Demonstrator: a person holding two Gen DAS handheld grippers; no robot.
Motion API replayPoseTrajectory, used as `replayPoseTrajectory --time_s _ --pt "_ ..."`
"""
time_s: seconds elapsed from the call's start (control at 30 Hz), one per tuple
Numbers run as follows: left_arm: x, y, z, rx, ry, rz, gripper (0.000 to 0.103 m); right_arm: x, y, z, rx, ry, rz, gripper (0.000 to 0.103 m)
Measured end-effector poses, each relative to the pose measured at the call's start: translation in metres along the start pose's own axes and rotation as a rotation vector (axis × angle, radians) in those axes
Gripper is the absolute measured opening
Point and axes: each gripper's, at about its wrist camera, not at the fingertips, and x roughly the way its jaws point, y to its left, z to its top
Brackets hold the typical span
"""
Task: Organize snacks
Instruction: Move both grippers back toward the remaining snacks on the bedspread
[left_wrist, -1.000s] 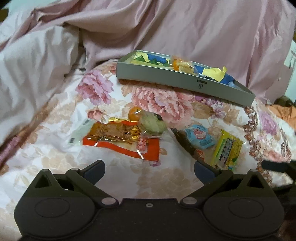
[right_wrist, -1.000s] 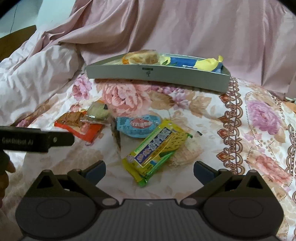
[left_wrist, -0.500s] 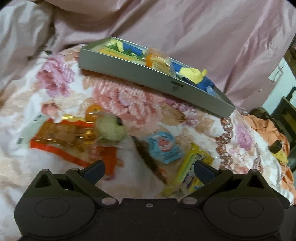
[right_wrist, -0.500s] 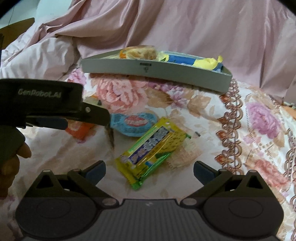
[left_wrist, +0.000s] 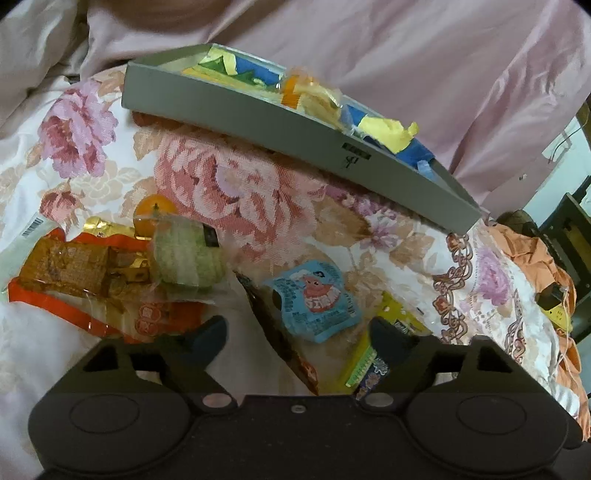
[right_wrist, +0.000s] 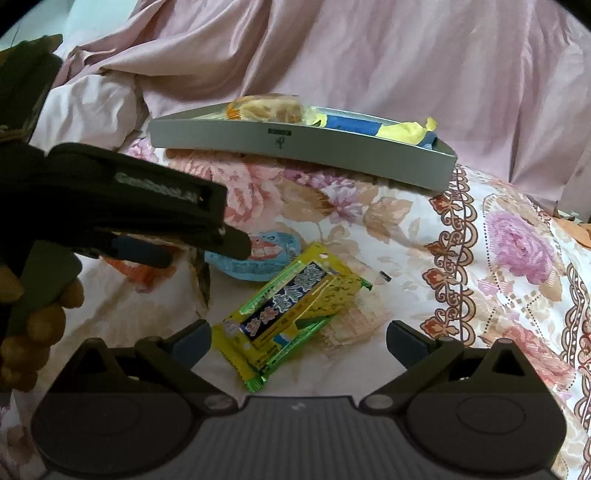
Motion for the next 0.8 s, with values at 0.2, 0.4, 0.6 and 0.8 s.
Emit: replayPoseTrajectory --time_s 0.2,0.4,0.6,0.8 --pt "0.009 0.004 -0.003 -0.003 0.017 0.027 0.055 0.002 0.000 0.000 0.006 0.002 0.010 0.103" --pt "0.007 0.009 -0.002 -0.011 -0.003 0.060 0.030 0.004 -0.003 0.001 0.018 -0.009 0.055 0.100" --pt "0.001 0.013 -0.006 -0.014 -0.003 0.068 0.021 0.011 -0.021 0.004 0.153 0.042 0.161 0.086" --pt "-0.008 0.015 -0.013 -0.014 0.018 0.067 0.021 0.020 -0.043 0.002 0.306 0.101 0.249 0.079"
